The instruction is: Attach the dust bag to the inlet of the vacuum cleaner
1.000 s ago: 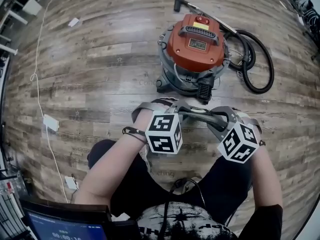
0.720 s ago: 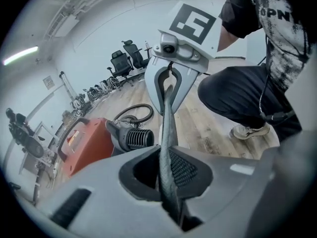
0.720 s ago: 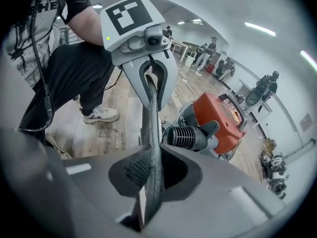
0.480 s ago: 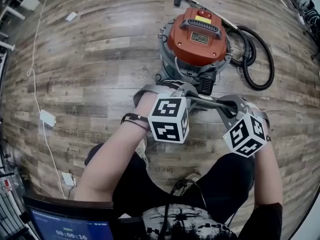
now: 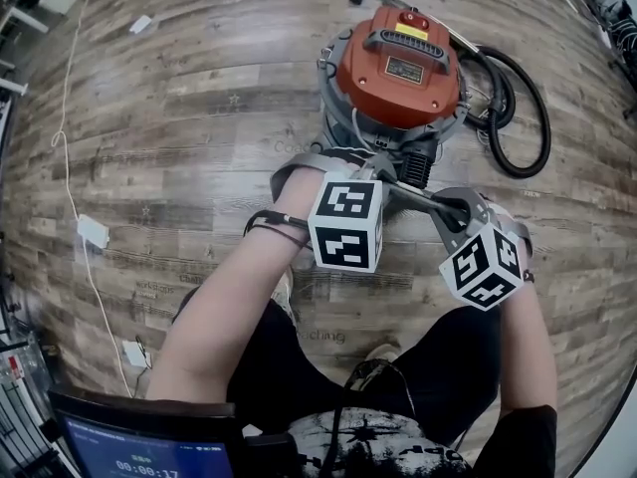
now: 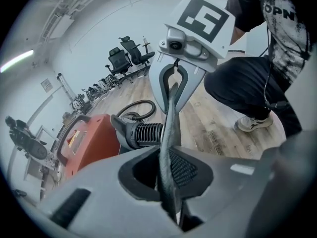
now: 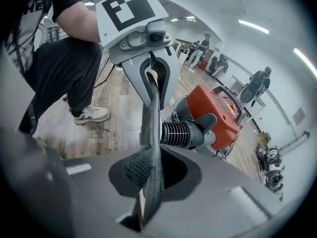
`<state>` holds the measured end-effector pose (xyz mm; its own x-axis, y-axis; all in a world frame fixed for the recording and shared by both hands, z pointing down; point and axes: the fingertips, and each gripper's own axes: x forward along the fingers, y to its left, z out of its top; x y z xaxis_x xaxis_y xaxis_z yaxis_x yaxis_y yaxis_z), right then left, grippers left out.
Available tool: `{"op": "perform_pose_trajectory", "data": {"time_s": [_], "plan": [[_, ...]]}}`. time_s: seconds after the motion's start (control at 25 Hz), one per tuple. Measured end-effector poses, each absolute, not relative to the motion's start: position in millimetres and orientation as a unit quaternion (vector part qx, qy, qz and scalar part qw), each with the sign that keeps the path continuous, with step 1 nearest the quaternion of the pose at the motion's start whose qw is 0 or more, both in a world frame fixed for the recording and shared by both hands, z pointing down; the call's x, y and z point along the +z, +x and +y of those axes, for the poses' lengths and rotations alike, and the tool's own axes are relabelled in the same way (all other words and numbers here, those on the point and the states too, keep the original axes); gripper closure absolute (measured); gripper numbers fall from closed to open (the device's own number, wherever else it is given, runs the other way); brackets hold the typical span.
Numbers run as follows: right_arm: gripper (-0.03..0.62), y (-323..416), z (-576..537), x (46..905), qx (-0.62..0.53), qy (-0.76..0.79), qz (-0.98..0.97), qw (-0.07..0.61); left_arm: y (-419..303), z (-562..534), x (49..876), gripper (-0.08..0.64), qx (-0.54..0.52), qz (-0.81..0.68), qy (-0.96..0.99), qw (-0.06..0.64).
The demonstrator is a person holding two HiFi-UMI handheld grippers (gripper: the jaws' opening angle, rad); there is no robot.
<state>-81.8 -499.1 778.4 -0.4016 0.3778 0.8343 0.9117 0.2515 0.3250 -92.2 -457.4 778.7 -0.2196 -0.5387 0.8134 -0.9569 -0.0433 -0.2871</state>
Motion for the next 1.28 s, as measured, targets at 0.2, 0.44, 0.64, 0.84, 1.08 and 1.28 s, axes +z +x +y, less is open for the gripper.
{"op": "perform_pose_trajectory", "data": {"time_s": [0.2,0.44,0.64,0.84,1.08,1.28], "plan": [[0.565,-89.5,-505.3,778.0,-0.436,-0.435,-0.719,0.321,-96.6,-461.3,784.8,0.526,0.431,-0.644,0.589,0.229],[0.561,-89.6,-501.5,769.2,-0.482,-0.434,-0.691,0.319,-99.0,-458.9,788.8,0.525,0.408,-0.653,0.594,0.231],[0.555,-95.9,-490.1,764.6,-0.517,-0.440,-0.663,0.316,-108.5,-452.2,800.7,0.520,0.384,-0.663,0.595,0.243],[0.557,-98.6,-481.3,755.6,-0.515,-0.440,-0.669,0.307,-108.8,-448.4,805.2,0.515,0.386,-0.662,0.593,0.248],[0.561,-102.6,-510.7,765.7,-0.456,-0.418,-0.711,0.335,-101.1,-465.3,781.1,0.517,0.385,-0.671,0.595,0.217],[0.569,-100.6,-522.0,785.5,-0.428,-0.404,-0.727,0.355,-99.1,-476.9,768.1,0.517,0.388,-0.677,0.594,0.197]]}}
